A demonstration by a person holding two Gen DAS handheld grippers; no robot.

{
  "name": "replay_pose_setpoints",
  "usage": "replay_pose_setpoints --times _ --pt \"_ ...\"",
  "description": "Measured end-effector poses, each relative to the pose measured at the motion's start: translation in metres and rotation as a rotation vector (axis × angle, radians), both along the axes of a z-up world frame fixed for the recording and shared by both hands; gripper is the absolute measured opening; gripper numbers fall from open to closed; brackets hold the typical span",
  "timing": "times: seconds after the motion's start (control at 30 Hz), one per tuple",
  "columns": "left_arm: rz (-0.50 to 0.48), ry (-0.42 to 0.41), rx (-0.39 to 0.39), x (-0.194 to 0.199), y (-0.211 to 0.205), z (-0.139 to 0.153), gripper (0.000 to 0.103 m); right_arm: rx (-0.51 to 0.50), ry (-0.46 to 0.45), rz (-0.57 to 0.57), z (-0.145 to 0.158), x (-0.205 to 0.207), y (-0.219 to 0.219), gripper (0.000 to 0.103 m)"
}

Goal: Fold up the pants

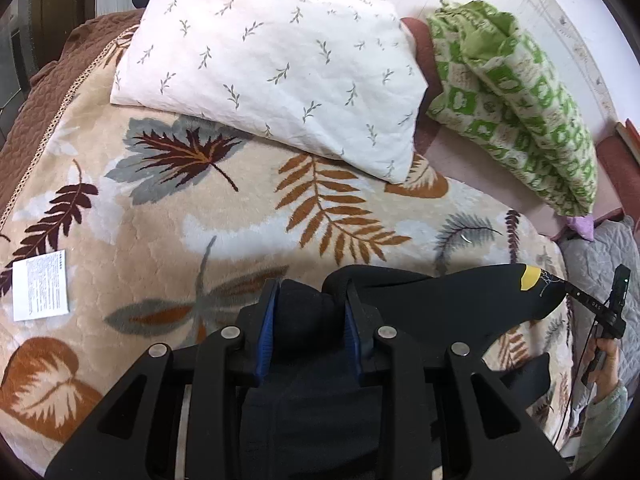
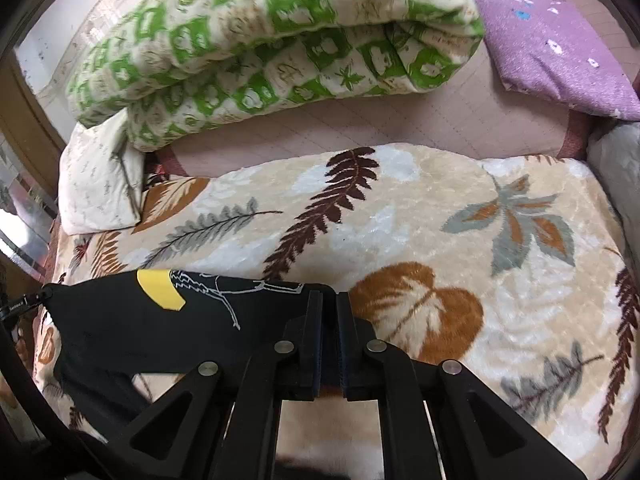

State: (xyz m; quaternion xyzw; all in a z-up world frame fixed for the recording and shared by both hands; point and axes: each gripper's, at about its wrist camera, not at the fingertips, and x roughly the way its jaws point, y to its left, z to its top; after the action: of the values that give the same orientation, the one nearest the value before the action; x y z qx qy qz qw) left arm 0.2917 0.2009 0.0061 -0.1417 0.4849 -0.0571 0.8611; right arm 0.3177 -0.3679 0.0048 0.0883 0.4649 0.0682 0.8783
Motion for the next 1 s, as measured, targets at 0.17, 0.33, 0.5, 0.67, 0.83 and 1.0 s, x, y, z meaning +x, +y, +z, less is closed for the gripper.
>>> replay_pose_setpoints --times 0.17,0.33,0.5,0.67,0.83,1.0 --pt "-0.021 -0.008 0.0 -0.019 -0.002 0.007 0.027 0.011 -0.016 0.007 0.009 -0.026 -0.001 0.005" --pt "-0.023 -0.015 -0.012 -0.034 0.0 0.011 0.027 0.013 -0.013 0.0 0.009 -0.042 -0.004 0.005" --pt "-0.028 -0.024 -0.025 -0.048 0.0 0.013 0.027 0.023 -0.019 -0.008 0.012 -0.059 -0.008 0.005" --pt "-0.036 -0.027 -0.037 -0.063 0.0 0.013 0.027 0.033 -0.016 -0.012 0.01 -0.08 -0.012 0.005" --pt "-0.044 -0.041 -0.047 -0.076 0.002 0.016 0.027 0.045 -0.029 -0.024 0.011 -0.101 -0.015 0.005" --pt "-0.06 -0.041 -0.042 -0.091 0.001 0.011 0.027 0.038 -0.023 -0.026 0.006 -0.123 -0.02 0.005"
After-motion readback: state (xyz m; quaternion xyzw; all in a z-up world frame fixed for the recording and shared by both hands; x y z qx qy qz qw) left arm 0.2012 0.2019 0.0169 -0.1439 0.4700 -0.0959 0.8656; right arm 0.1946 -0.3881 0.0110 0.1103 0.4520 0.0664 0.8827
